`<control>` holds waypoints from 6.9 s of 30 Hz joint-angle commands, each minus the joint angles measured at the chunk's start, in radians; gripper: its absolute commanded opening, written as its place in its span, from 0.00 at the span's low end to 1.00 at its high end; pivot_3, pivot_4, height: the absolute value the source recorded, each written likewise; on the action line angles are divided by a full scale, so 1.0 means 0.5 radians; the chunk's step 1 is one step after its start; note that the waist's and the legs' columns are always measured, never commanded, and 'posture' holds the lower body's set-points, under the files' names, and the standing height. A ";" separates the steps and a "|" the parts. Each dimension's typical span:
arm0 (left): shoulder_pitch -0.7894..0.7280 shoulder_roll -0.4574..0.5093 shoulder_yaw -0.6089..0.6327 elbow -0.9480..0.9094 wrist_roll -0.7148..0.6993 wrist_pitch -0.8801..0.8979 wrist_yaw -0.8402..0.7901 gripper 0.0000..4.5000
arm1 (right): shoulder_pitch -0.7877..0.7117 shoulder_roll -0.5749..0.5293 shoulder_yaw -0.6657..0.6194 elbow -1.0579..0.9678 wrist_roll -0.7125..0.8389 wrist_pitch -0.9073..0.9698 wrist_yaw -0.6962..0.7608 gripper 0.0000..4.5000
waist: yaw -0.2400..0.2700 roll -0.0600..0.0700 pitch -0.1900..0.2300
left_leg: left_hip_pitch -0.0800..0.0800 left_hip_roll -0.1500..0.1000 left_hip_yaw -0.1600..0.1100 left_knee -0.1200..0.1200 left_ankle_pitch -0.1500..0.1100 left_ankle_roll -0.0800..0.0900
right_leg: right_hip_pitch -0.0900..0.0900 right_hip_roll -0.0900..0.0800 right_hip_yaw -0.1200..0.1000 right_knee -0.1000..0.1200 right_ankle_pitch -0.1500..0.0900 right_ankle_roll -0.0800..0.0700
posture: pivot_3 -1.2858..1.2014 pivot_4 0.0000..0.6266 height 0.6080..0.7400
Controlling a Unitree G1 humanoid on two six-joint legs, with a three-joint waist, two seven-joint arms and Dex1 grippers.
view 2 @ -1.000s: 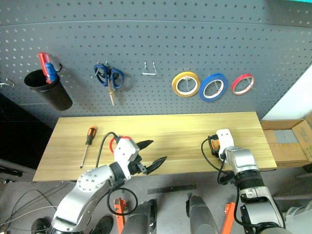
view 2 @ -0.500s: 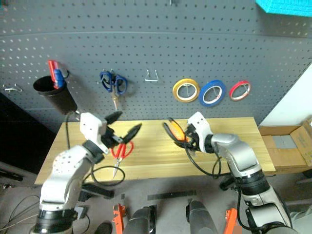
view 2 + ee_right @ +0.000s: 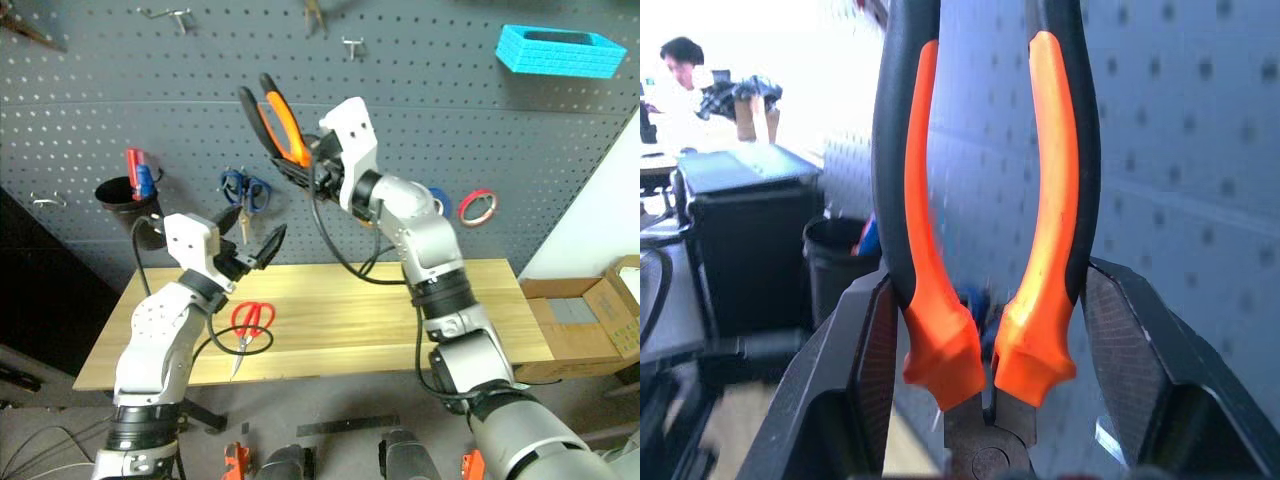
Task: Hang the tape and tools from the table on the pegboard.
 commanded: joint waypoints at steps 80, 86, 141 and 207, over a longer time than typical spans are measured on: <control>0.458 -0.199 -0.169 -0.936 0.336 0.483 0.471 0.96 | -0.767 0.265 -0.386 1.626 -0.467 -1.258 -0.970 0.49 | 0.103 0.021 0.299 | -0.010 0.006 -0.008 -0.009 -0.001 0.006 | -0.011 0.002 -0.009 0.003 -0.019 -0.028 | 0.52 0.44 1.00; 0.464 -0.193 -0.157 -0.929 0.330 0.481 0.466 0.96 | -0.662 0.310 -0.402 1.554 -0.406 -1.208 -0.834 0.49 | 0.097 0.020 0.308 | -0.011 0.006 -0.007 -0.010 -0.001 0.006 | -0.012 0.002 -0.009 0.003 -0.017 -0.026 | 0.52 0.45 1.00; -0.051 0.064 -0.004 0.383 0.279 1.793 0.551 0.96 | 1.325 -0.489 0.600 -1.464 -0.104 0.634 0.092 0.99 | 0.091 0.007 0.306 | -0.033 0.029 -0.002 0.000 0.007 -0.007 | -0.041 0.024 -0.007 0.006 0.005 -0.017 | 0.49 0.38 1.00; -0.183 0.021 -0.007 0.483 0.509 -0.038 0.612 0.24 | 0.828 -0.399 0.138 -0.990 0.184 0.363 0.431 1.00 | -0.025 -0.003 -0.049 | 0.031 0.029 0.008 -0.003 0.008 -0.010 | 0.023 0.024 -0.004 -0.003 0.006 -0.034 | 0.48 0.00 1.00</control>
